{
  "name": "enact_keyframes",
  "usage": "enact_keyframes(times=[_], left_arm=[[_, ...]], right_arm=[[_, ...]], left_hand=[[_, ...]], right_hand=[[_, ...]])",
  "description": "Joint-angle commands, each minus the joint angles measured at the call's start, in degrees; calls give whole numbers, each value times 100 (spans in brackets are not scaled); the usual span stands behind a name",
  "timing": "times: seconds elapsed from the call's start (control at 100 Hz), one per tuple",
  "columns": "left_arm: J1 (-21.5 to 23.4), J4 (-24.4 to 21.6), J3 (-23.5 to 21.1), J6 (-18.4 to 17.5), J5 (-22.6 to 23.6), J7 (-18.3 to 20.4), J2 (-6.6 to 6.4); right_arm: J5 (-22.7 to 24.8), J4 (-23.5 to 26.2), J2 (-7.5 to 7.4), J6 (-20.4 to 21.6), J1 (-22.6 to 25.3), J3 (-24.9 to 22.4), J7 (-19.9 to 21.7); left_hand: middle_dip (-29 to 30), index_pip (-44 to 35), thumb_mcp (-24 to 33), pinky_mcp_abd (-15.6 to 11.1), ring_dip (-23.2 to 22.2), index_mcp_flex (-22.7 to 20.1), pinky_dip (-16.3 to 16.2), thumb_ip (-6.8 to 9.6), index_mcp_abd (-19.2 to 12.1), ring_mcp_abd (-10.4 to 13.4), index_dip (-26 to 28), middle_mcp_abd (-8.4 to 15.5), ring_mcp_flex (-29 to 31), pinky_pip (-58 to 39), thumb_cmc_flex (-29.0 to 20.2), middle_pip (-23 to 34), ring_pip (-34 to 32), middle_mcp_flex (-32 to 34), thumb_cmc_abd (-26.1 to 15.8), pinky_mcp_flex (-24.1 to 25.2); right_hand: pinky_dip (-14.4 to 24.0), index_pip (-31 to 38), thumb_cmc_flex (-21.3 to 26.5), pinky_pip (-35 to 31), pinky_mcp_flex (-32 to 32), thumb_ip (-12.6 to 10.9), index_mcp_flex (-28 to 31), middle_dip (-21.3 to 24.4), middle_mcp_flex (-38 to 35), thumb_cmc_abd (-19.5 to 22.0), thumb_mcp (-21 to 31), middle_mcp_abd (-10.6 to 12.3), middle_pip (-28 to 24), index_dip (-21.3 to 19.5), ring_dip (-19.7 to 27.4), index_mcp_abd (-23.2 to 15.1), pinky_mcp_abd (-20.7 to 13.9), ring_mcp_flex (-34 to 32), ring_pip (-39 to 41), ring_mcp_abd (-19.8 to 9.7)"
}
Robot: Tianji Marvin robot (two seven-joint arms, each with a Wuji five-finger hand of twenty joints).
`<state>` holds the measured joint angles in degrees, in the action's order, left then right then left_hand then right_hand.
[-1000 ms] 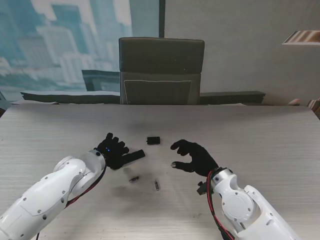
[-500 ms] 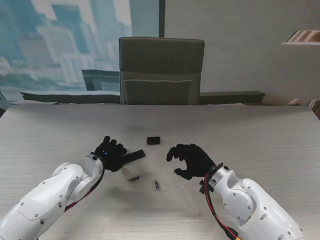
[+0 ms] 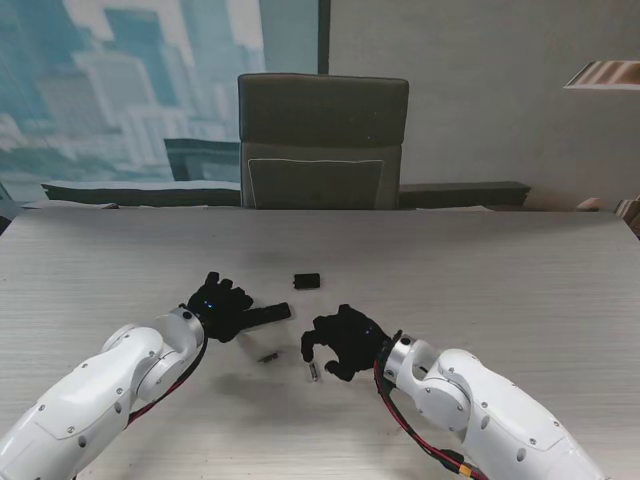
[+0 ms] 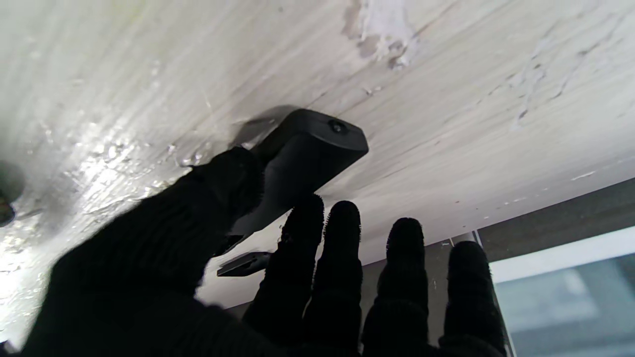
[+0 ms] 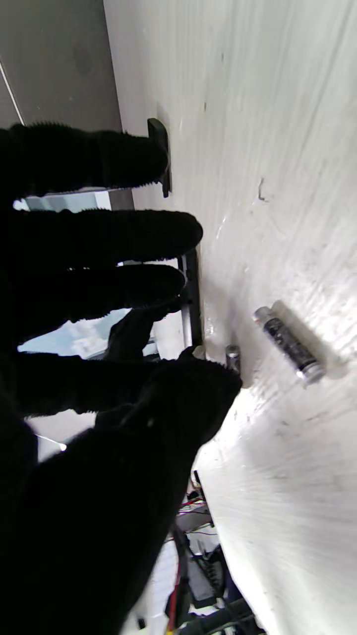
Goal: Install the batteries into the remote control and close the cover
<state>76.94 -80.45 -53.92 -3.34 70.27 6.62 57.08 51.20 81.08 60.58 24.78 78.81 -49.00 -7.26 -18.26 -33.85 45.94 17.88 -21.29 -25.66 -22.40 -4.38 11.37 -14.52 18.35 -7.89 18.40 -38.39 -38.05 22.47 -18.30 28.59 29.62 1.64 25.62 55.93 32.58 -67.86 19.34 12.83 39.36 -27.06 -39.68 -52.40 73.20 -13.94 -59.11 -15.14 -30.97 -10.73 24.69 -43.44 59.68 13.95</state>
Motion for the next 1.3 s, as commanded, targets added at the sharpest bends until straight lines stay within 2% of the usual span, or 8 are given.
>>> enact_keyframes(times=[0.0,0.27,0.58,0.73,0.83,0.93,1.12,1.29], left_arm=[[158,166,71,-49,-8,154,-27],[262,94,-19,-132,84,-5,-26],[326,24,-92,-217,155,-55,-30],[328,27,-98,-227,138,-46,-29],[336,26,-110,-230,139,-58,-28],[343,30,-116,-227,144,-87,-27],[330,40,-100,-238,134,-96,-27],[303,53,-66,-261,100,-85,-26]], right_arm=[[20,-89,58,-49,-83,113,26],[35,-490,119,-307,-470,657,-238],[149,-875,134,-414,-836,1213,-425],[187,-1055,133,-488,-985,1452,-476],[229,-1131,124,-601,-1058,1590,-475],[207,-1169,129,-726,-1074,1650,-457],[125,-1141,126,-829,-1024,1620,-322],[-10,-996,134,-889,-873,1435,-168]], left_hand=[[-17,-1159,161,66,24,-1017,21,-123,-1399,-36,437,-16,41,84,-182,82,-28,76,168,22],[-42,-1376,163,72,18,-1058,42,-187,-1524,-39,423,13,93,47,-367,129,-70,152,278,-10],[-50,-1480,193,77,27,-1015,91,-194,-1442,-21,357,16,122,22,-364,135,-90,166,285,2],[-49,-1485,191,78,32,-1003,107,-184,-1413,-21,336,11,110,14,-331,129,-86,158,274,8],[-49,-1494,186,79,33,-996,118,-182,-1423,-23,329,11,111,10,-323,129,-87,154,274,12],[-49,-1476,207,86,33,-974,126,-169,-1426,-20,320,4,108,6,-303,127,-88,142,261,11],[-48,-1474,208,85,32,-971,140,-172,-1426,-20,326,6,98,0,-292,125,-91,134,254,17],[-49,-1494,199,84,32,-994,148,-172,-1443,-27,340,2,96,-7,-285,127,-93,132,267,22]], right_hand=[[-13,160,245,-222,-91,154,148,-117,130,-139,313,178,-195,95,-138,-217,-154,69,169,-162],[-23,256,482,-246,-202,159,172,-164,375,22,327,204,-303,141,-208,-328,-246,252,266,-230],[-41,300,446,-266,-359,201,168,-163,979,68,305,256,-280,182,-268,-484,-374,543,283,-377],[-53,487,122,-286,-434,514,215,-150,1094,-115,134,233,-296,293,-290,-550,-399,653,263,-373],[-77,852,-35,-281,-485,713,248,-120,1111,-109,5,178,-276,561,-290,-582,-369,701,211,-334],[-92,1287,-95,-268,-518,733,438,-109,1111,-11,-147,159,-263,760,-276,-615,-332,720,165,-287],[-133,1623,-66,-187,-575,695,995,-62,944,304,-200,107,-163,719,-214,-502,-251,713,32,-194],[-187,1606,60,-104,-590,709,1121,-19,776,256,-81,97,-42,618,-103,-88,-169,679,-194,-139]])
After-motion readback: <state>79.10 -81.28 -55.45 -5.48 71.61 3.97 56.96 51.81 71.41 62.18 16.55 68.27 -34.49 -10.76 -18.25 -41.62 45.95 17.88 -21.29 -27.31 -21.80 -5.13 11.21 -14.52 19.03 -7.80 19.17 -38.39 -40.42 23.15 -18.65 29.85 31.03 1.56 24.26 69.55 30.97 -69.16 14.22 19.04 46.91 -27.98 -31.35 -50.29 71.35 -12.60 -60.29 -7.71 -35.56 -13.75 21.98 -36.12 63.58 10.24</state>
